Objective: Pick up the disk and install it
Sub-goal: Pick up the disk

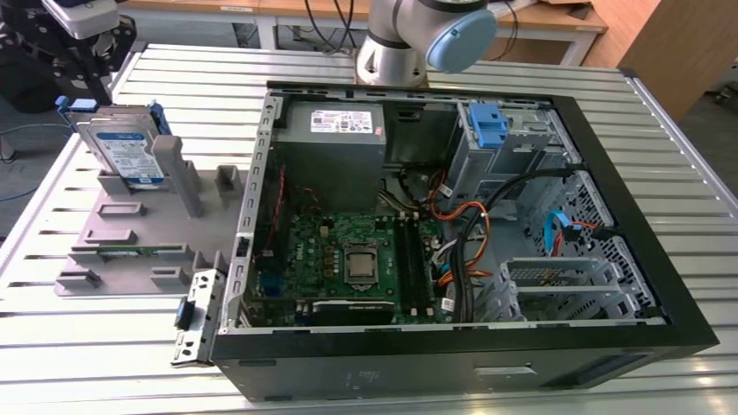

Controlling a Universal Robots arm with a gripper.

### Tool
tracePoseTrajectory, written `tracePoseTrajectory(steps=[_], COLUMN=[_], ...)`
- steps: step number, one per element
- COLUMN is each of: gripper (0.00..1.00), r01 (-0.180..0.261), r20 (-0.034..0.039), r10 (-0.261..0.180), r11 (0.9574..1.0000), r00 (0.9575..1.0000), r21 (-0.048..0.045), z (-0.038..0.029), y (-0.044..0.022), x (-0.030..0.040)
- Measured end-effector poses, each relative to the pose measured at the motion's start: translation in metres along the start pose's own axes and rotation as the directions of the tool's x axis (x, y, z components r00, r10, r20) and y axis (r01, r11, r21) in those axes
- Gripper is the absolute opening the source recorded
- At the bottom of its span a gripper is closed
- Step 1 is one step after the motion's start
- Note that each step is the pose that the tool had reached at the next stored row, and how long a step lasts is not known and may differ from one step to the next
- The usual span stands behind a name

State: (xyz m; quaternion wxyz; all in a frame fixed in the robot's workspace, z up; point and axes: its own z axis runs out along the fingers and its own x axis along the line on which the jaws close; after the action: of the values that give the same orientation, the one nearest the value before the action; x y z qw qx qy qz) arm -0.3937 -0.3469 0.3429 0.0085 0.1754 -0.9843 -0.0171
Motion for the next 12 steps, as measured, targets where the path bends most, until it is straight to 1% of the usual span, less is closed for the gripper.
tracePoseTrajectory(steps=[12], gripper=[0.11], r01=[0.008], r20=[-0.0004], r10=[-0.008], r11=[1.0000], r00=[1.0000], r21=[0.0001], z=[0.0000], y=[0.0000], x=[0.0000])
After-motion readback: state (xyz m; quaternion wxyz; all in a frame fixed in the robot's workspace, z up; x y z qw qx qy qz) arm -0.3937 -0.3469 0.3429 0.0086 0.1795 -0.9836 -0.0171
